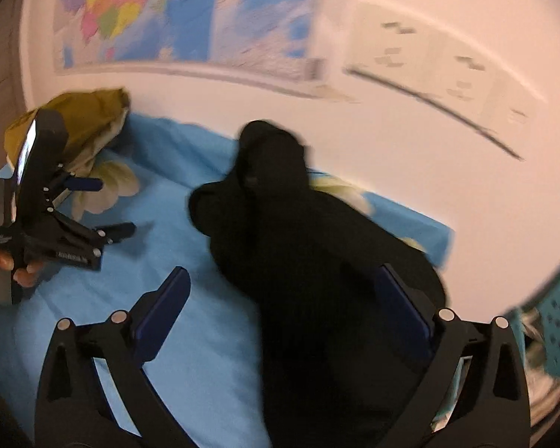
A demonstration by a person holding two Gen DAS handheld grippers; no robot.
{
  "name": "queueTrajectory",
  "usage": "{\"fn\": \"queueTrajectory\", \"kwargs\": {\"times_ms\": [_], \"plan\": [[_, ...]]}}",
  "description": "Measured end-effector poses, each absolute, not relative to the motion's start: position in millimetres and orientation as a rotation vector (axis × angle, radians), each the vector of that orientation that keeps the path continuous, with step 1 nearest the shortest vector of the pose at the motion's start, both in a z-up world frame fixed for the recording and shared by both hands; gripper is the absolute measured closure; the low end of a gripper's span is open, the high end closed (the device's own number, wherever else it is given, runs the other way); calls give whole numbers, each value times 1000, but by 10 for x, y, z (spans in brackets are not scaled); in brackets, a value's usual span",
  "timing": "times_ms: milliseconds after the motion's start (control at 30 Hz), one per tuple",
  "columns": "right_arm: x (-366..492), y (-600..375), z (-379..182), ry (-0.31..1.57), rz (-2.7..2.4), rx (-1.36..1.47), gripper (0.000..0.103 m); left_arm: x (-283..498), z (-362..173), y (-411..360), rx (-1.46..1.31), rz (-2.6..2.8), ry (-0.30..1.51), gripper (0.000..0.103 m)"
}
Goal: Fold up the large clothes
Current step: 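Reach both grippers to the black garment and grasp its collar edge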
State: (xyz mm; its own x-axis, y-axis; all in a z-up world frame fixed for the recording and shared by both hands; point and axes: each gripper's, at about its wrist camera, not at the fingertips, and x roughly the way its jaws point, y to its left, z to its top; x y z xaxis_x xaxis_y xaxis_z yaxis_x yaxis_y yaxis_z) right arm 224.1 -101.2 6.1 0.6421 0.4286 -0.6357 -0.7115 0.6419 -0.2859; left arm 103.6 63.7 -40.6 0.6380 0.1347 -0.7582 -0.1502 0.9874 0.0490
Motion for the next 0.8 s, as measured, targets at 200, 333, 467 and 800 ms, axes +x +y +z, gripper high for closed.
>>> {"fn": "queueTrajectory", "kwargs": {"times_ms": [200,333,467,800], "plan": [[2874,-790,-212,694,648,-492,72,1076,-453,677,-39,140,875,7],[2868,-1093,175,635,670,-373,92,1123,-479,650,-43,75,875,7],[2638,-1452,869,482,643,-314,93,1193,-443,574,-59,-13,847,7],[2446,-2530,1680,349,518,-106,94,1375,-292,-177,-20,-330,726,7]]}}
